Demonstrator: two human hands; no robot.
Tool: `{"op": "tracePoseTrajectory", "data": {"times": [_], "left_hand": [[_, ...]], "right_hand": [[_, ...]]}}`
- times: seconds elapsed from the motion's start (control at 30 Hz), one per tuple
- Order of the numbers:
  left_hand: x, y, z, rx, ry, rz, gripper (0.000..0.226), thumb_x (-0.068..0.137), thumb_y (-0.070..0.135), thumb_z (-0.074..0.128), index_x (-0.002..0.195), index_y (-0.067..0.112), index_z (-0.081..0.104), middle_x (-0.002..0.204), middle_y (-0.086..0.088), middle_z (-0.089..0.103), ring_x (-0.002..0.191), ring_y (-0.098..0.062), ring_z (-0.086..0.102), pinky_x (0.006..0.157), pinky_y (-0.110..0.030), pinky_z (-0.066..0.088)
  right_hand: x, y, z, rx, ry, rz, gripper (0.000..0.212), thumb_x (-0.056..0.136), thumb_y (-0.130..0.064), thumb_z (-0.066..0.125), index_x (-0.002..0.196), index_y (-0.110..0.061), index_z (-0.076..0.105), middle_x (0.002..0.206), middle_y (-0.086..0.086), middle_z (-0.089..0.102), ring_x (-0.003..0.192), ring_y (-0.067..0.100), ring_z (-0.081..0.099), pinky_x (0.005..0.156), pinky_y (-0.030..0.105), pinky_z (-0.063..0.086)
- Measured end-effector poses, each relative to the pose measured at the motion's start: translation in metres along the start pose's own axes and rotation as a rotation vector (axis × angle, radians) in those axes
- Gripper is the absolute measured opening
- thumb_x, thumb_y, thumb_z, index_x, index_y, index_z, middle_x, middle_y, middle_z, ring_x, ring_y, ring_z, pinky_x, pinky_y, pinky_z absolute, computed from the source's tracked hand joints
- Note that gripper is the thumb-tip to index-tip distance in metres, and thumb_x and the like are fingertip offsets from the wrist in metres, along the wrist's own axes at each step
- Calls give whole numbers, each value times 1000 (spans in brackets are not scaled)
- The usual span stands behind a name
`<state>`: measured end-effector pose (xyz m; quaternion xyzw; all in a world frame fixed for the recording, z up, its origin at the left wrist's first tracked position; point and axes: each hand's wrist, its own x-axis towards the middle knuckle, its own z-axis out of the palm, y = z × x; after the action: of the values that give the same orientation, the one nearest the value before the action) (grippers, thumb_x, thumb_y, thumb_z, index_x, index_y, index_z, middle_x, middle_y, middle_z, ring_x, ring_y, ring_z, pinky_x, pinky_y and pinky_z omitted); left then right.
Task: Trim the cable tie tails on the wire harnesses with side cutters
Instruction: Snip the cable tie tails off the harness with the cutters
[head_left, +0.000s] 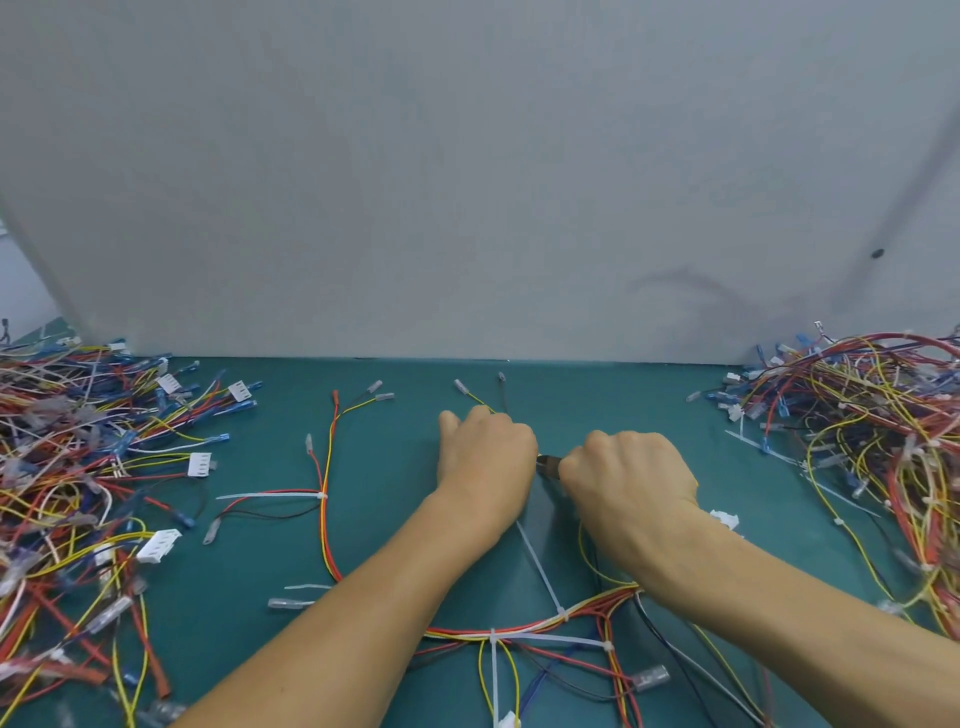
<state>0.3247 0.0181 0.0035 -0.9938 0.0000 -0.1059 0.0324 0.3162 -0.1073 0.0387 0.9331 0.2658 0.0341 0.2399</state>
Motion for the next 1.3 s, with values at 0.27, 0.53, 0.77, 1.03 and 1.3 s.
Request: {"op": "tracePoseTrajectory", "data": {"times": [0.27, 0.53, 0.77, 1.03, 1.3], "left_hand": [[-3, -5, 0, -68, -173, 117, 26, 89, 0, 41, 113, 7, 46, 116, -15, 41, 108, -33, 42, 76, -38, 36], [-29, -33, -18, -910, 52, -231, 22, 99, 12, 39, 78, 21, 42, 78, 7, 59, 59, -10, 45, 51, -17, 33], [-85, -11, -27, -1327, -113, -457, 35, 83, 42, 69, 71, 16, 49, 51, 7, 33, 38, -9, 22, 40, -20, 17], [-95, 5, -29, -1355, -281, -597, 15, 89, 13, 61, 79, 3, 65, 52, -3, 52, 24, -4, 26, 32, -11, 15], [-94, 19, -14, -1150, -242, -386, 15, 79, 17, 73, 74, 4, 68, 63, -1, 60, 58, -20, 51, 60, -27, 40]], "right_hand": [[-9, 26, 2, 254, 92, 133, 16, 88, -19, 56, 104, -17, 57, 110, 3, 53, 103, 30, 60, 65, 33, 37], [-57, 65, -12, 778, 315, 227, 33, 77, -48, 67, 79, -18, 52, 75, -6, 57, 73, 20, 55, 59, 27, 38], [-91, 42, 3, 867, -15, 127, 40, 67, -54, 69, 84, -28, 44, 79, -7, 55, 70, 2, 48, 53, 21, 36], [-94, 49, 16, 847, -221, -29, 36, 62, -56, 73, 85, -30, 62, 78, -5, 64, 72, 8, 56, 67, 32, 50], [-94, 62, 21, 797, -203, -37, 42, 64, -57, 72, 97, -31, 68, 83, -5, 66, 81, 7, 56, 74, 35, 53]]}}
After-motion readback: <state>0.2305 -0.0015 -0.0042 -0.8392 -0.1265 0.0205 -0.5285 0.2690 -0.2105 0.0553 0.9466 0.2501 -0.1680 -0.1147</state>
